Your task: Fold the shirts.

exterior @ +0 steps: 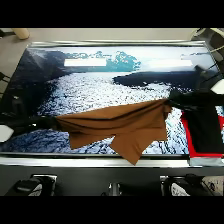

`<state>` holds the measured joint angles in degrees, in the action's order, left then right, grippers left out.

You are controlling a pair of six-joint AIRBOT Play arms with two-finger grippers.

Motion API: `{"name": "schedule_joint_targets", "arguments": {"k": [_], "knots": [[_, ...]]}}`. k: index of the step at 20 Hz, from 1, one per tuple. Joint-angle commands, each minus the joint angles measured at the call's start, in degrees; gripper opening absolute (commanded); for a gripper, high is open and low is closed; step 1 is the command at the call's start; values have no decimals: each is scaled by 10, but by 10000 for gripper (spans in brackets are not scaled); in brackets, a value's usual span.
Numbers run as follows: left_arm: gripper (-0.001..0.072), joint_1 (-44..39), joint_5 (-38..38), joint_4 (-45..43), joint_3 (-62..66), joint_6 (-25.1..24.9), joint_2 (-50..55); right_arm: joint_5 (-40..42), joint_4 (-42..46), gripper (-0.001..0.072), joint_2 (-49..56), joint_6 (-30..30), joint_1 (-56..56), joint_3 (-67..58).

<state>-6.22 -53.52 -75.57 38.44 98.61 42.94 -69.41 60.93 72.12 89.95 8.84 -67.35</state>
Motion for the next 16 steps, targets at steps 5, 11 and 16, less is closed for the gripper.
{"name": "schedule_joint_targets", "arguments": {"k": [5, 11, 16], "knots": [[181, 24, 52, 46, 37, -23, 180, 26, -107, 464, 80, -35, 1, 10], [632, 165, -139, -42, 146, -90, 233, -163, 102, 551, 62, -38, 0, 10], [606, 228, -118, 85, 49, -141, 239, -136, 63, 537, 63, -37, -1, 60]]}}
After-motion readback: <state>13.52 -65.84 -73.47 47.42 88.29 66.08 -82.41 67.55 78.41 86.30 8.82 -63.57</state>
